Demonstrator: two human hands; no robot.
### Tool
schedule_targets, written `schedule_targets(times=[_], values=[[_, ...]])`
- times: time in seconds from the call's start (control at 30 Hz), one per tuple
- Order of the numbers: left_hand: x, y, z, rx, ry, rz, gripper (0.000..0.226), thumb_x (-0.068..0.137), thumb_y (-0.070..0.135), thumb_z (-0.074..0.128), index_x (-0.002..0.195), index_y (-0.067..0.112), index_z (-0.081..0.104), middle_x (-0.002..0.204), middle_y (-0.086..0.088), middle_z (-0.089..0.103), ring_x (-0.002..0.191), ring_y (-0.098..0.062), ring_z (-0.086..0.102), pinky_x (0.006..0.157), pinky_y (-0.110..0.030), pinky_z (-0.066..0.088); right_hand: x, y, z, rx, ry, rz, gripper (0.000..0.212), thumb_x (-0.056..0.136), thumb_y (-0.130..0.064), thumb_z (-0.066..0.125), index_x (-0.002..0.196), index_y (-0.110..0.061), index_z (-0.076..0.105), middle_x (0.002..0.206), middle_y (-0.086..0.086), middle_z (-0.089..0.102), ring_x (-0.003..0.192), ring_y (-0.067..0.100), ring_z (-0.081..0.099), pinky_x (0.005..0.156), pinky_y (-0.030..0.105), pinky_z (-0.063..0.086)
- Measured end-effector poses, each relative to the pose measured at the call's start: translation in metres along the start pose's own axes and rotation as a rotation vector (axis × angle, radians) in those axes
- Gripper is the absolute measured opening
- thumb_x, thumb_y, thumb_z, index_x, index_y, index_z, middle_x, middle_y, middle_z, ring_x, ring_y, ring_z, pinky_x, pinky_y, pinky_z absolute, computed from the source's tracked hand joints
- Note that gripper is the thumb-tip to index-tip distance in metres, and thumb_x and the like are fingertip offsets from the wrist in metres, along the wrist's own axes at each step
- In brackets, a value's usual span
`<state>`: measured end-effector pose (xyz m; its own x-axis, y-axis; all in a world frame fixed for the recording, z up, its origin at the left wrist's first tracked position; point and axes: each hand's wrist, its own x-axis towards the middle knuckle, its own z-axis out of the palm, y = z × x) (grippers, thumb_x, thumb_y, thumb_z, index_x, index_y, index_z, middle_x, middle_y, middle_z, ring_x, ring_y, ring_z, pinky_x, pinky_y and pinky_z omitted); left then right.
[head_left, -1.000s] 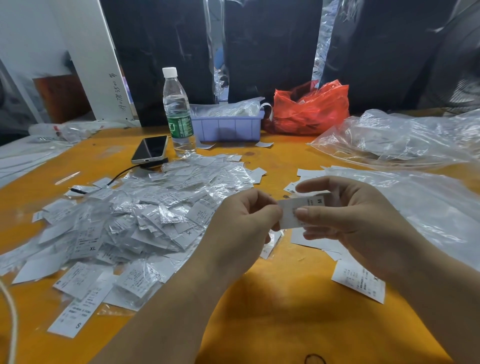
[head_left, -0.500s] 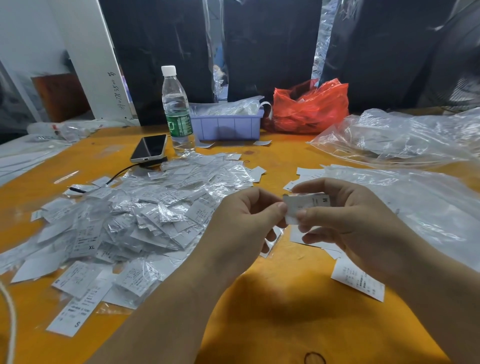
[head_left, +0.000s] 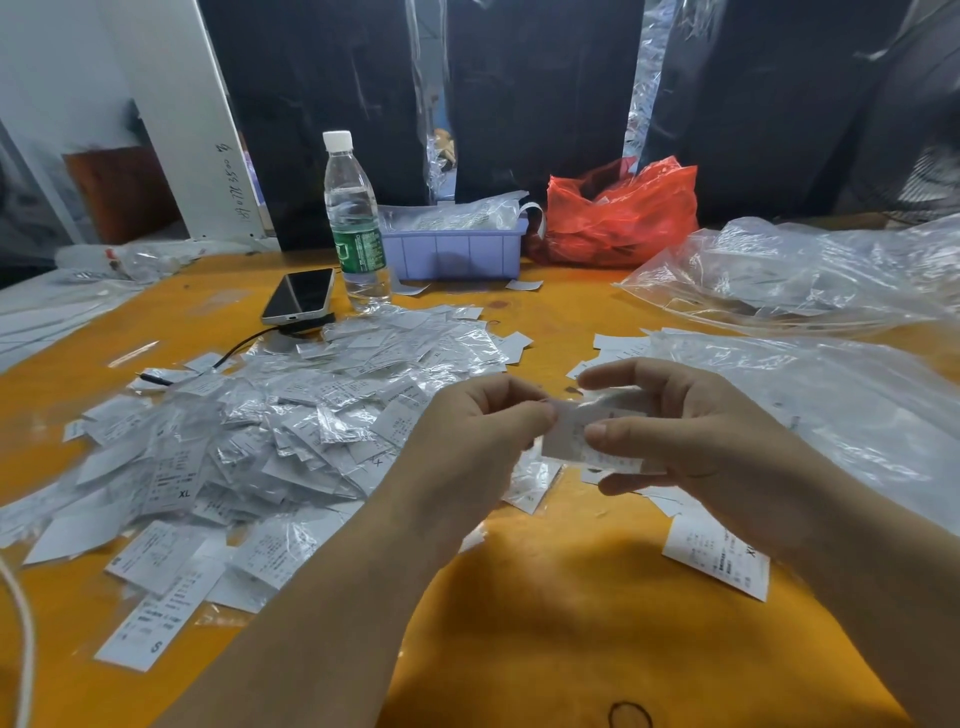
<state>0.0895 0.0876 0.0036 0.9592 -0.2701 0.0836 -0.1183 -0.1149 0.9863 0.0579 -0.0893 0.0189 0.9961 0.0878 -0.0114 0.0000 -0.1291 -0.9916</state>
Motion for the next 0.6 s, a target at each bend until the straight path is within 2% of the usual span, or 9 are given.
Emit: schedule_targets(times=[0.13,0.2,0.27,0.37,0.47,0.53,0.6], values=[[0.004,0.0,-0.008,0.067,0.112,-0.032,0.016,0.093,0.014,0.061,0.08,0.011,0.07,0.052,0.014,0.061,0.046,0.005,0.05,0.045,-0.012,0.039,0.004,0.002,-0.007,-0.126,0.093,-0.062,0.034,0.08,-0.003,0.073,0.11,-0.015,0.064,0.082,0.005,0.073,0.074,0.021,0.068,0.068,0.037,0.06],[0.006,-0.002,-0.014,0.186,0.187,-0.012,0.016,0.09,0.019,0.063,0.076,0.016,0.07,0.06,0.009,0.065,0.046,0.006,0.05,0.043,-0.011,0.04,0.006,0.005,-0.013,-0.38,0.217,-0.142,0.027,0.084,-0.008,0.07,0.106,-0.023,0.065,0.082,0.0,0.072,0.072,0.017,0.068,0.067,0.036,0.058],[0.009,-0.007,-0.018,0.38,0.265,-0.001,0.014,0.087,0.023,0.064,0.074,0.022,0.068,0.068,0.005,0.067,0.052,0.001,0.054,0.046,-0.02,0.043,0.008,0.008,-0.018,-0.631,0.278,-0.196,0.024,0.085,-0.013,0.067,0.101,-0.031,0.064,0.082,-0.008,0.07,0.071,0.009,0.065,0.067,0.031,0.055],[0.012,-0.013,-0.022,0.539,0.327,-0.078,0.008,0.082,0.022,0.063,0.076,0.025,0.066,0.072,0.006,0.064,0.067,-0.011,0.059,0.055,-0.026,0.044,0.01,0.016,-0.018,-0.858,0.224,-0.161,0.032,0.085,-0.018,0.064,0.114,-0.032,0.059,0.093,-0.015,0.062,0.079,0.005,0.061,0.071,0.028,0.053],[0.014,-0.015,-0.024,0.63,0.372,-0.129,0.014,0.081,0.021,0.065,0.09,0.03,0.06,0.081,0.01,0.058,0.07,-0.01,0.058,0.056,-0.026,0.043,0.011,0.025,-0.016,-1.04,0.118,-0.05,0.053,0.083,-0.022,0.061,0.133,-0.036,0.047,0.116,-0.015,0.054,0.099,0.006,0.054,0.082,0.028,0.05],[0.014,-0.015,-0.025,0.681,0.397,-0.133,0.02,0.081,0.021,0.064,0.096,0.032,0.056,0.084,0.01,0.056,0.07,-0.009,0.056,0.055,-0.025,0.043,0.012,0.028,-0.015,-1.106,0.083,-0.008,0.058,0.084,-0.023,0.058,0.138,-0.038,0.042,0.128,-0.014,0.05,0.111,0.008,0.049,0.09,0.029,0.048],[0.012,-0.013,-0.022,0.696,0.387,-0.116,0.018,0.082,0.023,0.063,0.095,0.033,0.056,0.082,0.011,0.056,0.069,-0.007,0.055,0.054,-0.025,0.042,0.012,0.029,-0.016,-1.101,0.087,-0.042,0.053,0.086,-0.02,0.058,0.135,-0.036,0.047,0.121,-0.015,0.053,0.106,0.007,0.052,0.089,0.029,0.049]])
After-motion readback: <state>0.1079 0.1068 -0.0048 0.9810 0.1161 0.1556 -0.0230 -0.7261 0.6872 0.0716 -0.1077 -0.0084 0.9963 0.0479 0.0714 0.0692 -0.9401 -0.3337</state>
